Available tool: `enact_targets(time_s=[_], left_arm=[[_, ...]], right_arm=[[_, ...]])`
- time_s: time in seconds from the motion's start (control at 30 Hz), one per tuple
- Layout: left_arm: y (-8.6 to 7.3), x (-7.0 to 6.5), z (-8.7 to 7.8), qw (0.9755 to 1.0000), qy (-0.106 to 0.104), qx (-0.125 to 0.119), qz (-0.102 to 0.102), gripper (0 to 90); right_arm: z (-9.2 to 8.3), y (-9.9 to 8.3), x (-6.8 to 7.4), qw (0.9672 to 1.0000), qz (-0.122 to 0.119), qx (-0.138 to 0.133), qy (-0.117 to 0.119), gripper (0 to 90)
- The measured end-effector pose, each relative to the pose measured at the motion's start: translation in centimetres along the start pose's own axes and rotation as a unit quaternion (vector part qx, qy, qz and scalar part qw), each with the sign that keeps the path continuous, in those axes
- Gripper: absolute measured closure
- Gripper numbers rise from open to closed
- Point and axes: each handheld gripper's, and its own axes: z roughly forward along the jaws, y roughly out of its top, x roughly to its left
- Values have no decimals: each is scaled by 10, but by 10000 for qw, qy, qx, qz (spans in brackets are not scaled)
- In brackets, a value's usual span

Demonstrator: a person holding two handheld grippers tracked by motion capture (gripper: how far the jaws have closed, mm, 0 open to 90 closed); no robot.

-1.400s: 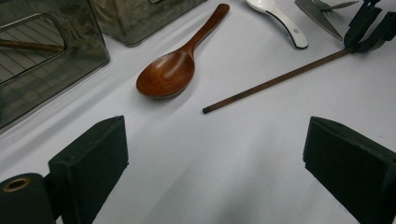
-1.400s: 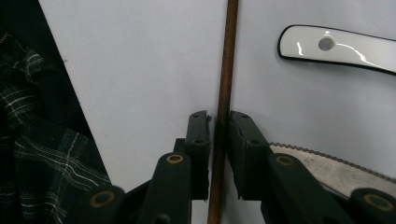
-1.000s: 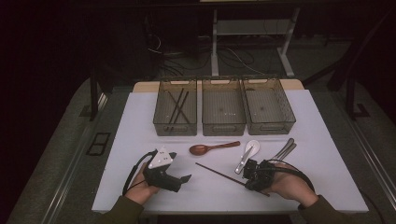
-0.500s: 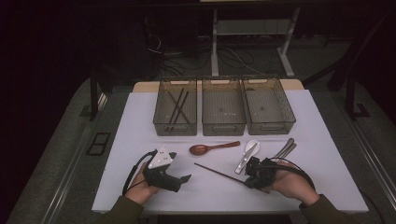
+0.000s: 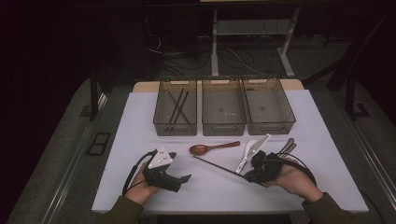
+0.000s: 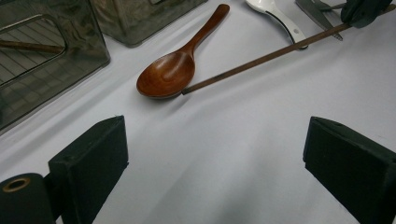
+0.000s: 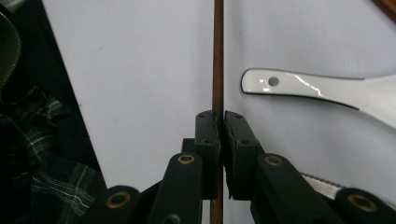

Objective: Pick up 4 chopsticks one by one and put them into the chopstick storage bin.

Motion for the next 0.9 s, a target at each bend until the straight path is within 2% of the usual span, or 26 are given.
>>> enact_targets(time_s=[0.2,0.3,0.37,0.43,0.6,0.73,0.9], left_arm=[[0,0,0,10000,1,0,-3,56],[0,0,0,10000,1,0,-2,56],[0,0,0,10000,1,-4,-10,56],[0,0,0,10000,-3,6,-4,56],[0,0,1,10000,2,10,19,56],[-1,0,1,10000,3,21,19,56],[-1,0,2,10000,15,27,3,56]], right_arm=[[-9,0,-2,9994,132,-332,49,841],[-14,0,-4,9978,230,-628,39,841],[-17,0,-6,9950,390,-915,60,841],[-19,1,-10,9930,433,-1095,37,841],[-20,5,-17,9881,561,-1433,25,841],[-19,10,-23,9847,604,-1634,65,841],[-19,17,-29,9798,668,-1886,8,841]])
